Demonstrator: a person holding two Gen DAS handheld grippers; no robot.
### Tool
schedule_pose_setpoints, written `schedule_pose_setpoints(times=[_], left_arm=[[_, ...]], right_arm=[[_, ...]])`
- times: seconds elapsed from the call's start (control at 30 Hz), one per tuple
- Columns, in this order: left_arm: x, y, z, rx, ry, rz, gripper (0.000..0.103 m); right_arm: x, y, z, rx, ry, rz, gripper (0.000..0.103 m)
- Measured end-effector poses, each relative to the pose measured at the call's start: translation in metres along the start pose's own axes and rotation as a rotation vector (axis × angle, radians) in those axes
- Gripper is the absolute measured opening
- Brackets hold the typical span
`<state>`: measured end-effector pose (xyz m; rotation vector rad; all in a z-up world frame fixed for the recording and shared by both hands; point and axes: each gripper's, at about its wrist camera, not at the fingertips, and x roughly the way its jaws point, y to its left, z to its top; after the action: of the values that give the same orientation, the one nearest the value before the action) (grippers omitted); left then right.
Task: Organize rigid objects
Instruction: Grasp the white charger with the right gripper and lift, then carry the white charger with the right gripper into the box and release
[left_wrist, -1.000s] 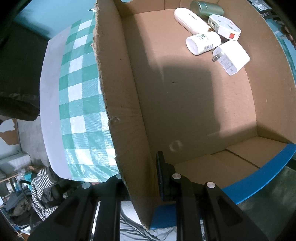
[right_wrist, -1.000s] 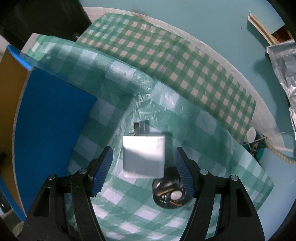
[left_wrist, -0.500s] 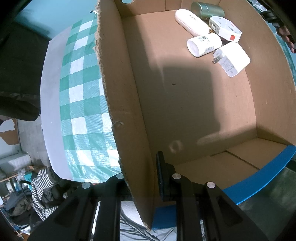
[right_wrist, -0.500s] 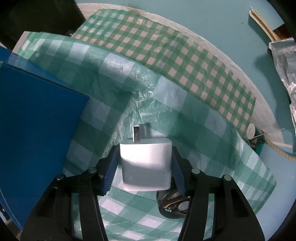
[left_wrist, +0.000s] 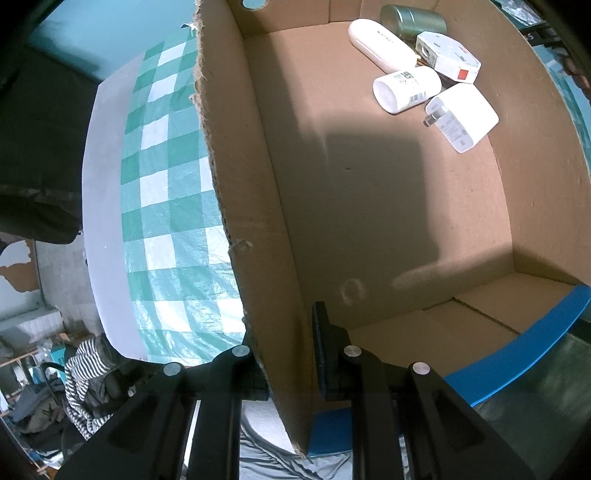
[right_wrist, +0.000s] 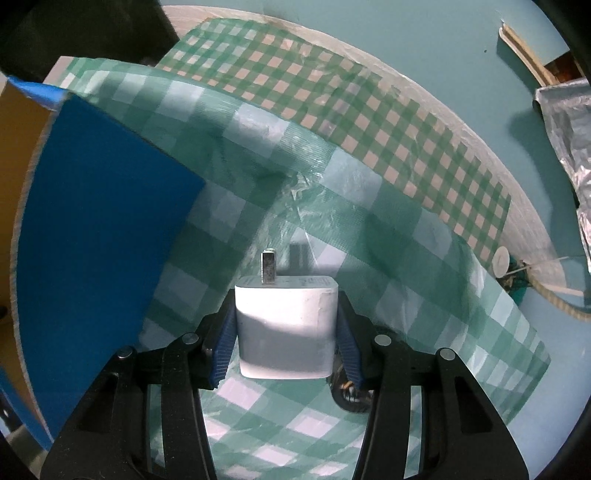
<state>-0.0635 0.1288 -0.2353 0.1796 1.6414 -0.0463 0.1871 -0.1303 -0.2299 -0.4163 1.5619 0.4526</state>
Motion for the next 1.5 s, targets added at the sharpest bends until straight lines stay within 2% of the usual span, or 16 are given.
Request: schedule_pose_setpoints(times=[0.9,1.5], left_arm=[[-0.006,-0.015,-0.001,0.046,-0.023,0.007,0.017],[-0.01,-0.018,-0.003,0.049,-0.033,0.009,0.017]], right_arm=[[-0.105,0.043,-0.023,-0.126,-0.087,0.019,0.049],[-0.129,0.095,-0.009,-0.248,-0.108,0.045,0.049]])
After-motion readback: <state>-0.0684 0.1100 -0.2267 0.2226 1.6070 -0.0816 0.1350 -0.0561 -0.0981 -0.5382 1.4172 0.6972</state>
